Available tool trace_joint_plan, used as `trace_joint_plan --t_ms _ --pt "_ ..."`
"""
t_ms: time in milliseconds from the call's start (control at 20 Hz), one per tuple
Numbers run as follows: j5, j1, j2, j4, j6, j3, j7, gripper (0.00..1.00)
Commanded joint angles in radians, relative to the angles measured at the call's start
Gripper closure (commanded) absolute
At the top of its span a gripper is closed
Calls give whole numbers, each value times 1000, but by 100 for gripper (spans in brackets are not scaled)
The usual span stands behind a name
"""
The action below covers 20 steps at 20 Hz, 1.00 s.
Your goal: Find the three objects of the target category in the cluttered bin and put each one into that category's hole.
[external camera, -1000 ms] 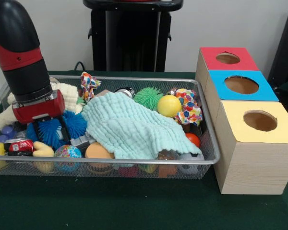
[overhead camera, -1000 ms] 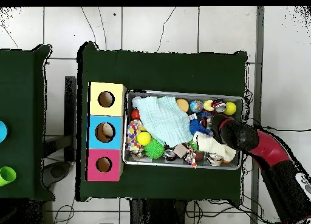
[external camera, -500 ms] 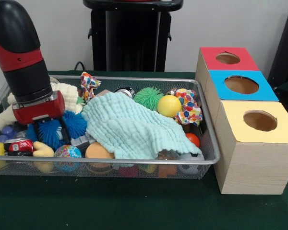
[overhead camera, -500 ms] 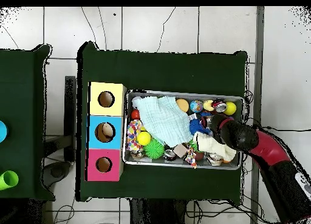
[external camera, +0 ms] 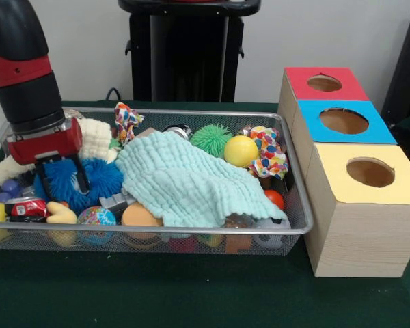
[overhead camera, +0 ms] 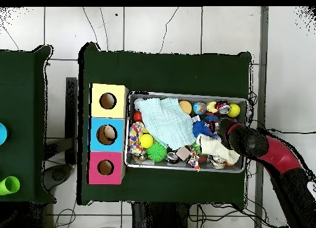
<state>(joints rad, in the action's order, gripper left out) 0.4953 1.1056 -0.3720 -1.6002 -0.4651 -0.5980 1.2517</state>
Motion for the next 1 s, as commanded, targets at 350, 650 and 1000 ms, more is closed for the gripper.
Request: trace_joint_plan --t_ms 350,650,1000 --pt "73 57 -37 -120 24 34 -2 0" --pt "81 57 0 -103 50 31 0 0" --pt "55 16 -18 -77 6 35 6 0"
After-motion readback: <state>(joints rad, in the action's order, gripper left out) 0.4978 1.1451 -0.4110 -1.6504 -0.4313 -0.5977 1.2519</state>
